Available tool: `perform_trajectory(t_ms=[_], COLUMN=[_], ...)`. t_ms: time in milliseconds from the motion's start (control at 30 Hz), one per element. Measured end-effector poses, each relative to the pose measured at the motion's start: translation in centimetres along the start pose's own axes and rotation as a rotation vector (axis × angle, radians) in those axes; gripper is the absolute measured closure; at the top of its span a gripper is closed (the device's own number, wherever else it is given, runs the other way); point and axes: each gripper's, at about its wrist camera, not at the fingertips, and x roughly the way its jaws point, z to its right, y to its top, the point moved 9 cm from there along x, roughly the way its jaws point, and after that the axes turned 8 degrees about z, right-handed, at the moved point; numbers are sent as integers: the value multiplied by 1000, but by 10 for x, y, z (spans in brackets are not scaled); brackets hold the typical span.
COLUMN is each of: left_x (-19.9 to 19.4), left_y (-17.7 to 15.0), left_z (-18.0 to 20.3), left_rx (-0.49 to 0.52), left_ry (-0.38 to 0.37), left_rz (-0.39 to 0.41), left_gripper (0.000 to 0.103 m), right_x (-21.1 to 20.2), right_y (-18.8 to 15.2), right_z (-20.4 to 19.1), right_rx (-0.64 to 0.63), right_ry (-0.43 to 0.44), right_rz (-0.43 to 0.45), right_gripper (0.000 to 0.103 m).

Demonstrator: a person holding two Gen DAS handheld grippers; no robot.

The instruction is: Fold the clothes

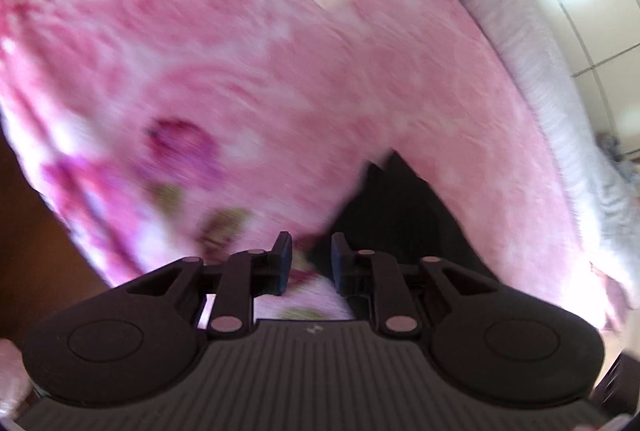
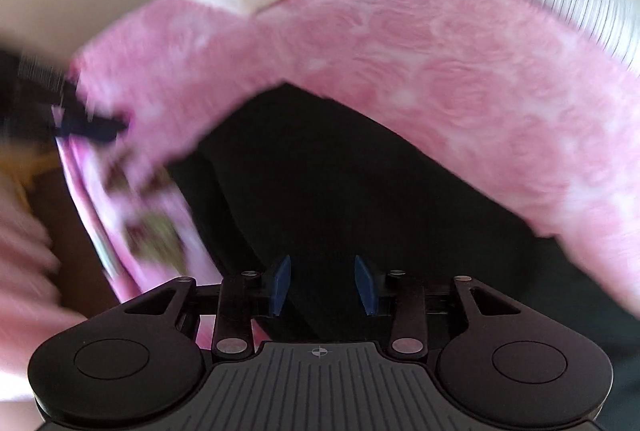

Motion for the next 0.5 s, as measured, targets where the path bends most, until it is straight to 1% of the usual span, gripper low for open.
perform_trajectory(t_ms=[100,133,200,300,433,467,500], left_x=[17,22,32,43,59,63,64], left_y=[-15,-18,-23,-23,-25,-25,-26], left_z=[16,18,19,18,20,21,23], left_rx=[-61,-93,-160,-230,-220,-210,-196], left_ry=[-64,-72,-81,-79,-61,-58,-62], left_rz=[-47,-55,-65,-59,-69,-71,-70], left_gripper=[84,84,82,81,80,82,87], right_x=[-17,-23,-31,-42,-51,-51,-51], right_y=[-37,-49,-71,-99,-122,-125,-127], right_z=[11,15,24,38,49,50,51], right_rx=[-113,-139,-161,-139,-137,-143,-149], right_ry=[-87,-115,-154,-191,-232,-239,-247], right_rz=[-49,-61,-97,-141,-153,-153,-149], right_gripper=[64,64,64,64,64,64,64])
